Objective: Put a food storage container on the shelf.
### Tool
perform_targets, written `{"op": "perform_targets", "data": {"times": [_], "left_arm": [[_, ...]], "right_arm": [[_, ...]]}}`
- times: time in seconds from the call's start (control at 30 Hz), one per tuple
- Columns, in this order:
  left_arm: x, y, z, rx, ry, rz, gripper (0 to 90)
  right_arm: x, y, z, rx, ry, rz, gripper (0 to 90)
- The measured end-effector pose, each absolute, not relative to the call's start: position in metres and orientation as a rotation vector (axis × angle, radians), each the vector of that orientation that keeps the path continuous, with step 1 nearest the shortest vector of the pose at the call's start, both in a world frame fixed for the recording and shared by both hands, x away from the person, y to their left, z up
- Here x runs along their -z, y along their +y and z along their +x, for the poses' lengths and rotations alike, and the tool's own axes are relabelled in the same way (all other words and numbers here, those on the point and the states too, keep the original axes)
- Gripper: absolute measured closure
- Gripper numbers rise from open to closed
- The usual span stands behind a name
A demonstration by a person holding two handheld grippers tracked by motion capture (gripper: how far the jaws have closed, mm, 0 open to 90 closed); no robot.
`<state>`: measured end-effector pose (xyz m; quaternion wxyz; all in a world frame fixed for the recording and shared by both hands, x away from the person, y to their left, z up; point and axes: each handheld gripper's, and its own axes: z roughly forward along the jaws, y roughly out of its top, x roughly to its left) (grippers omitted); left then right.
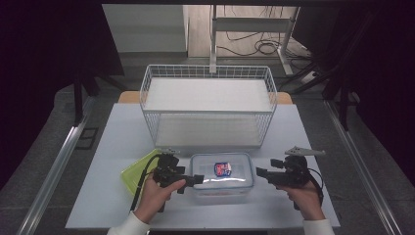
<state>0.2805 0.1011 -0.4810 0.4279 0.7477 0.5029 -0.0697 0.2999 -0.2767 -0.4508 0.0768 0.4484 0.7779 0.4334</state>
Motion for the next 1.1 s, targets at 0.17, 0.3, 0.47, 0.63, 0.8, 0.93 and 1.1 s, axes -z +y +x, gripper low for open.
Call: {"op": "perform_targets", "data": {"times": [0.17,0.3,0.47,0.63,0.8,0.93,1.1], "left_arm": [[0.487,0.097,0.283,0.211,1.260,1.873,7.2],[0.494,0.095,0.288,0.243,1.271,1.868,7.3],[0.501,0.094,0.293,0.288,1.294,1.842,7.3],[0.505,0.091,0.296,0.317,1.288,1.840,7.6],[0.507,0.090,0.297,0.313,1.281,1.869,9.5],[0.507,0.090,0.297,0.300,1.291,1.860,11.9],[0.507,0.090,0.297,0.298,1.294,1.861,12.5]], "right_arm": [[0.449,-0.275,0.299,-1.286,2.334,1.330,22.8],[0.447,-0.279,0.299,-1.289,2.313,1.338,22.8],[0.449,-0.283,0.300,-1.278,2.302,1.349,22.9],[0.448,-0.286,0.298,-1.276,2.290,1.355,22.9],[0.449,-0.287,0.299,-1.275,2.285,1.358,22.9],[0.450,-0.288,0.300,-1.269,2.286,1.363,22.9],[0.450,-0.289,0.300,-1.267,2.284,1.364,22.9]]}}
